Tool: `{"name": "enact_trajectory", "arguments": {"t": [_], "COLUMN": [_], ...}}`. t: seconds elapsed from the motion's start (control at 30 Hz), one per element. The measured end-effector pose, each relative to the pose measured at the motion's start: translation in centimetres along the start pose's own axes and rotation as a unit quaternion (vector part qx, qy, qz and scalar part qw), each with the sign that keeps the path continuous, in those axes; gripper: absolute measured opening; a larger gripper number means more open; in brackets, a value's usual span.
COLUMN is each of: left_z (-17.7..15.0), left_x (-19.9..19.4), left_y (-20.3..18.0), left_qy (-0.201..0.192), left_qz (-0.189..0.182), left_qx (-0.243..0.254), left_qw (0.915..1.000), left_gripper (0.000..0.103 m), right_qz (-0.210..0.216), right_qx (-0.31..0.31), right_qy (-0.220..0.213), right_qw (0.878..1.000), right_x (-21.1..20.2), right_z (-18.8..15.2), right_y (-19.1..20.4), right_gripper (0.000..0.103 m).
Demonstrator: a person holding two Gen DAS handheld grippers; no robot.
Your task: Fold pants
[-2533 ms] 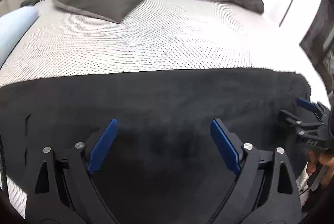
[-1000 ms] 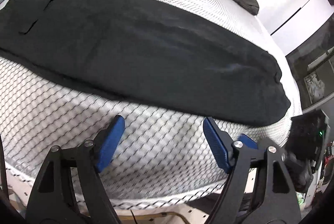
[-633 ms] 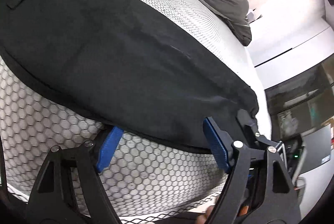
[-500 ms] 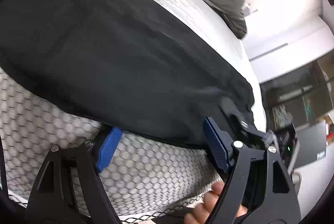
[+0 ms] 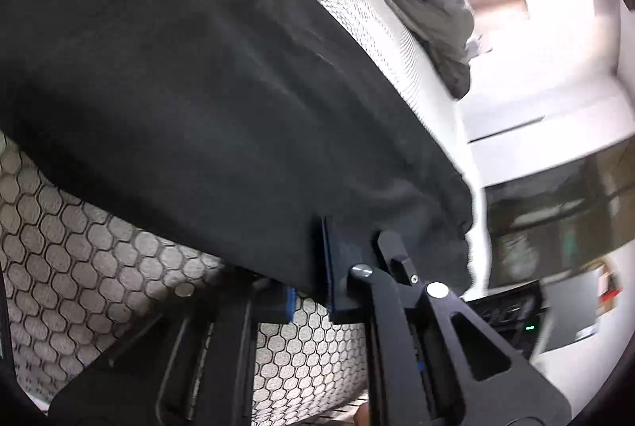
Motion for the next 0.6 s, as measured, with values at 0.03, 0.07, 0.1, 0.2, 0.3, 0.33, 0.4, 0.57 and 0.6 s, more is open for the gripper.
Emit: {"name": "enact_trajectory", "arguments": {"t": [0.03,0.07,0.1,0.2,0.3,0.33,0.4,0.57,0.6], "left_z": [0.2,0.2,0.3,0.4,0.1,0.2,0.3,0.7,0.8], "left_x": [-0.2,-0.7,-1.1,-1.9,-2.9,-2.7,-2.5,-1.9,-1.8], "left_y": [0.4,0.7,0.8,1.2,1.8,1.5,1.2,0.9,0.8], "left_qy": [-0.001,-0.003,-0.006,-0.011,-0.009,-0.009,-0.009,-0.011,-0.013], "left_qz": [-0.006,-0.012,-0.012,-0.003,0.0,0.0,0.011,0.024,0.029], "left_qx": [-0.009,-0.012,-0.012,-0.003,-0.002,-0.003,-0.002,0.005,0.009], "left_qw": [0.9999,0.9999,0.9998,0.9999,1.0,0.9999,0.9999,0.9996,0.9995], "left_gripper": [0.007,0.007,0.007,0.007,0.007,0.007,0.008,0.017,0.018], "right_qz": [0.001,-0.003,-0.007,-0.008,-0.035,-0.031,-0.004,-0.016,-0.019], "right_qx": [0.0,-0.001,-0.003,0.003,0.038,0.049,0.076,0.073,0.073], "right_qy": [0.001,-0.001,-0.006,-0.023,-0.057,-0.058,-0.034,-0.047,-0.05], "right_qw": [1.0,1.0,1.0,1.0,0.997,0.997,0.997,0.996,0.996], "right_x": [-0.2,-0.3,-0.6,-2.6,-4.6,-4.7,-4.2,-3.8,-3.7], "right_z": [0.3,0.7,1.1,2.2,3.1,3.4,4.0,4.9,5.1], "right_y": [-0.3,-0.6,-0.8,-2.4,-4.8,-5.4,-6.3,-5.9,-5.8], "right_gripper": [0.008,0.008,0.008,0.01,0.01,0.01,0.012,0.02,0.024]}}
Point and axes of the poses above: each gripper's, at about its wrist camera, not at the fingertips, and x roughly the way its jaws point, y to its left, z to its top, the point moved 1 cm from there along x, roughly the way its jaws point, and after that the axes turned 11 degrees about -z, right-handed, at the moved point
